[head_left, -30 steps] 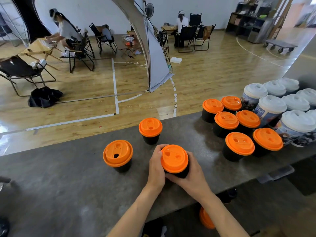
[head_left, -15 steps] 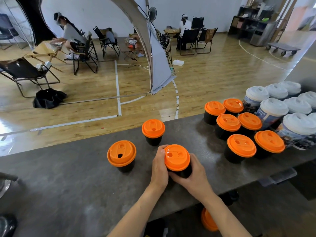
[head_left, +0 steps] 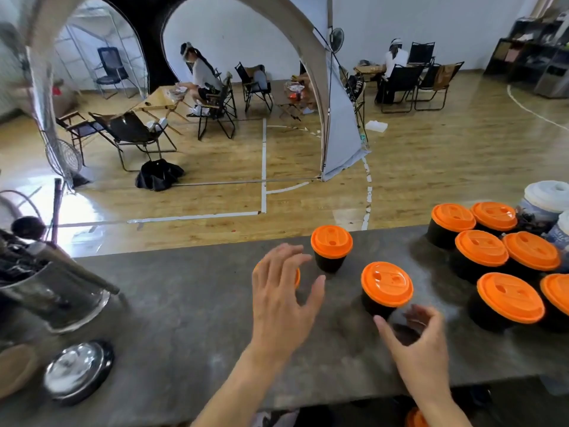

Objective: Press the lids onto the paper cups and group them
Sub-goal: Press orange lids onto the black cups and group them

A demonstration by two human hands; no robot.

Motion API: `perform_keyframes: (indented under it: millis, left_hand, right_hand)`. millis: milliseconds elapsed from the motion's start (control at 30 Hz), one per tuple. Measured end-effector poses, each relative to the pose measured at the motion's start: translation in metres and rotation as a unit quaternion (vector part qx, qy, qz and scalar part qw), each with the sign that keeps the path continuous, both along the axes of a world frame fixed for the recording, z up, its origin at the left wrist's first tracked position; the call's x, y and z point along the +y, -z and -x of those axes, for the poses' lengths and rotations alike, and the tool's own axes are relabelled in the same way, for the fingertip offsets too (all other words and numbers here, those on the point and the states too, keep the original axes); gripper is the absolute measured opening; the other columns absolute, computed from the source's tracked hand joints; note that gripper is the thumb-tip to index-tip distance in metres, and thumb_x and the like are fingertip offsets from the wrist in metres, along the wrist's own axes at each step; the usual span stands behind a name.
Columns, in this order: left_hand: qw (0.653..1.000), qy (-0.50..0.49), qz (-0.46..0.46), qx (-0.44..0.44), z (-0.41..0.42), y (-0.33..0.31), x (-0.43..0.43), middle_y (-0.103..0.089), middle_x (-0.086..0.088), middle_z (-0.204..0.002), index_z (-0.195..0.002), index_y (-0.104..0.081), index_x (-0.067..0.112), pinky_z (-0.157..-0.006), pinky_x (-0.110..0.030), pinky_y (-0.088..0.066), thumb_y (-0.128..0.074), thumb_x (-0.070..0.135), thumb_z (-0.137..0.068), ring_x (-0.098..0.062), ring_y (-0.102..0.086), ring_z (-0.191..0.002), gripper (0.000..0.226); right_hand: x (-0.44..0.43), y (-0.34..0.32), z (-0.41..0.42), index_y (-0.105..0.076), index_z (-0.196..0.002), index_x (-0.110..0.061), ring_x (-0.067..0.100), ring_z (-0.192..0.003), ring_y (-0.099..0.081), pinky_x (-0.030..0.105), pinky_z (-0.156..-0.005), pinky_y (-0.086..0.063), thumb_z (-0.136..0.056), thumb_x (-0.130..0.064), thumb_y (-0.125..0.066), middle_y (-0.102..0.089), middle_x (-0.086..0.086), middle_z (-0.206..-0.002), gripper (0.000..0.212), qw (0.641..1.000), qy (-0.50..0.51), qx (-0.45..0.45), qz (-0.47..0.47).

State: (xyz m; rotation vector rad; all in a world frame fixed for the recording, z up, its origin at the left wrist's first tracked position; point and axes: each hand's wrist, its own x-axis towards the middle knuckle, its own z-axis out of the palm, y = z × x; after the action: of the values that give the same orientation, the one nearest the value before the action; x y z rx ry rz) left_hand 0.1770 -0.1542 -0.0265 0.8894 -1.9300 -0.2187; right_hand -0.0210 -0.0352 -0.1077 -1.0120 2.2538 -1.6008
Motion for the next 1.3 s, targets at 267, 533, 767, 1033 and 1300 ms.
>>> perform_keyframes:
  millis: [267, 533, 767, 1033, 1300]
  left_hand:
    - [0.952, 0.086, -0.292, -0.029, -0.033, 0.023, -0.016, -0.045, 0.032, -0.125, -0.132, -0.039, 0.048, -0.087, 0.0, -0.036, -0.074, 0.075, -0.074, 0.009, -0.048, -0.119, 0.072]
    - [0.895, 0.186, -0.395, 0.09, -0.016, 0.041, 0.024, -0.053, 0.026, -0.138, -0.144, -0.041, 0.047, -0.112, -0.026, -0.043, -0.044, 0.08, -0.091, 0.002, -0.05, -0.133, 0.063]
    - [0.882, 0.149, -0.403, 0.194, -0.026, 0.06, 0.027, -0.063, 0.016, -0.133, -0.143, -0.05, 0.021, -0.106, -0.018, -0.042, -0.033, 0.028, -0.106, -0.009, -0.056, -0.13, 0.041]
    - [0.86, 0.169, -0.42, 0.236, -0.012, 0.06, 0.017, -0.07, 0.002, -0.126, -0.132, -0.061, 0.019, -0.099, -0.019, -0.047, -0.035, 0.047, -0.103, -0.016, -0.064, -0.121, 0.048]
    - [0.844, 0.174, -0.431, 0.269, -0.006, 0.068, 0.016, -0.072, -0.002, -0.121, -0.124, -0.064, 0.014, -0.096, -0.018, -0.048, -0.03, 0.038, -0.107, -0.016, -0.066, -0.116, 0.045]
  right_hand:
    - [0.001, -0.004, -0.054, -0.055, -0.113, -0.032, 0.002, -0.101, -0.065, 0.01, -0.088, -0.047, -0.081, -0.022, -0.079, -0.063, -0.016, -0.107, 0.041, 0.975, -0.21, 0.041, 0.057]
    - [-0.033, -0.015, -0.078, -0.044, -0.136, -0.036, -0.01, -0.123, -0.055, 0.006, -0.097, -0.041, -0.064, -0.052, -0.092, -0.058, -0.025, -0.13, 0.088, 0.959, -0.277, -0.061, 0.008]
    - [-0.034, -0.011, -0.079, -0.045, -0.13, -0.04, -0.007, -0.121, -0.059, 0.007, -0.095, -0.044, -0.064, -0.043, -0.094, -0.06, -0.032, -0.128, 0.082, 0.962, -0.265, -0.064, 0.017]
    - [-0.035, -0.005, -0.079, -0.042, -0.13, -0.041, -0.007, -0.12, -0.059, 0.008, -0.095, -0.045, -0.067, -0.047, -0.092, -0.059, -0.033, -0.127, 0.081, 0.954, -0.292, -0.067, 0.001]
    - [-0.036, -0.007, -0.077, -0.051, -0.128, -0.042, 0.001, -0.123, -0.06, 0.012, -0.099, -0.044, -0.071, -0.048, -0.089, -0.063, -0.019, -0.126, 0.07, 0.954, -0.293, -0.049, 0.028]
